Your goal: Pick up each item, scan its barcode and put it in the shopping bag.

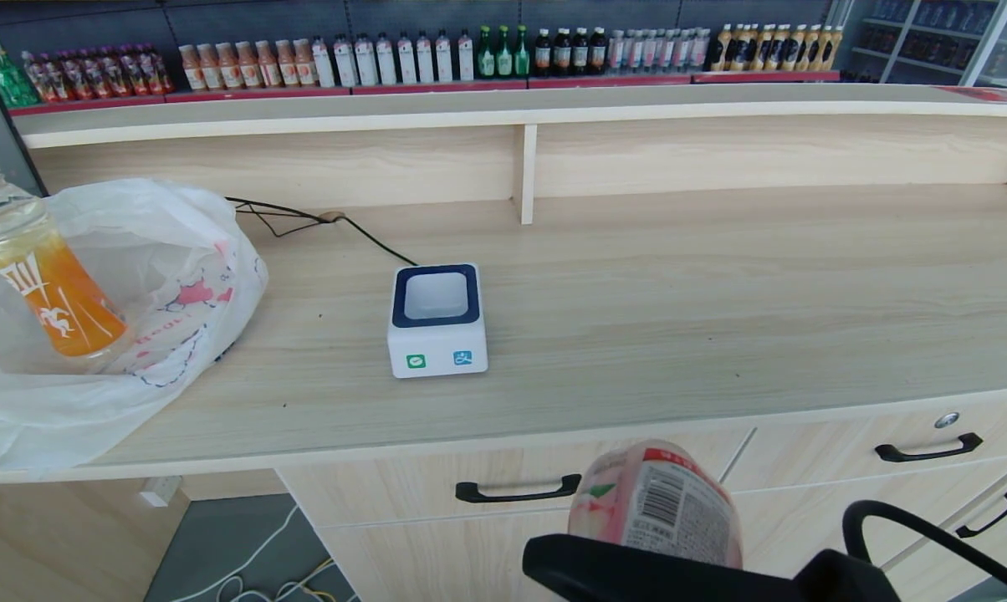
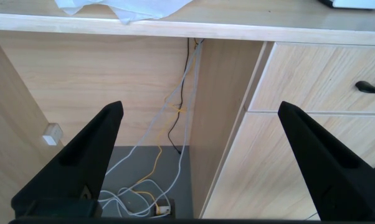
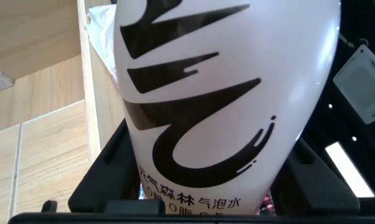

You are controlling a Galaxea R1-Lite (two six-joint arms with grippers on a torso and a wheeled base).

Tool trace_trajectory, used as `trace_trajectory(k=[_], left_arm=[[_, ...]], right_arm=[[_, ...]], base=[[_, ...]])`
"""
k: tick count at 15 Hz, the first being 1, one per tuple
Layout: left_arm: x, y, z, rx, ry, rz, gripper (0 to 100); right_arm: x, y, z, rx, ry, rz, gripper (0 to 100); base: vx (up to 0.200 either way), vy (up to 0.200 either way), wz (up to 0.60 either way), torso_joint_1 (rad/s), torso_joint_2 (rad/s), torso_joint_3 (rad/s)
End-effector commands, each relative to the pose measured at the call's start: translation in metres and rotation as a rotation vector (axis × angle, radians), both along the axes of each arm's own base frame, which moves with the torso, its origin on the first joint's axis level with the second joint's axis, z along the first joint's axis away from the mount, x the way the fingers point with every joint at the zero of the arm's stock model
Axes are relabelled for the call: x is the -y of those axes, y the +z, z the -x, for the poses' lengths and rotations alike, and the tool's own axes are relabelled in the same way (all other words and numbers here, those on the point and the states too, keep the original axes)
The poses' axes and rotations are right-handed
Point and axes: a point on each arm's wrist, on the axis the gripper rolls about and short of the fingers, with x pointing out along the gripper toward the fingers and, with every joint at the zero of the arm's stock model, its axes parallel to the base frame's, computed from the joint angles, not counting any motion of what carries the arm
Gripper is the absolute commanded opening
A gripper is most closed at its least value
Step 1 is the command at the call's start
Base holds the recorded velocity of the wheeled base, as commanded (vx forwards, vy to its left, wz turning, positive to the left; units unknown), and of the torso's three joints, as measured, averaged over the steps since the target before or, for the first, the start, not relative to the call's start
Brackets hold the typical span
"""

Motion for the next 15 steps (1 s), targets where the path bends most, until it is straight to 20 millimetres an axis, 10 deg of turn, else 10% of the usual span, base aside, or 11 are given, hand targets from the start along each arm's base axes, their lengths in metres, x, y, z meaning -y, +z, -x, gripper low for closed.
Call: trace_trajectory(k=[1,15], left_arm=[[0.0,0.0,0.0,0.0,0.001,0.0,100],[0.0,0.0,0.0,0.0,-0.001,0.0,100]], right_arm=[[-0.001,-0.0025,-0.0002,-0.022,0.005,0.005,0],[0.0013,-0.0039,-0.0006,-0.398,0.043,-0.07,0]], base=[[0.0,0.0,0.0,0.0,0.0,0.0],[0.0,0.0,0.0,0.0,0.0,0.0]])
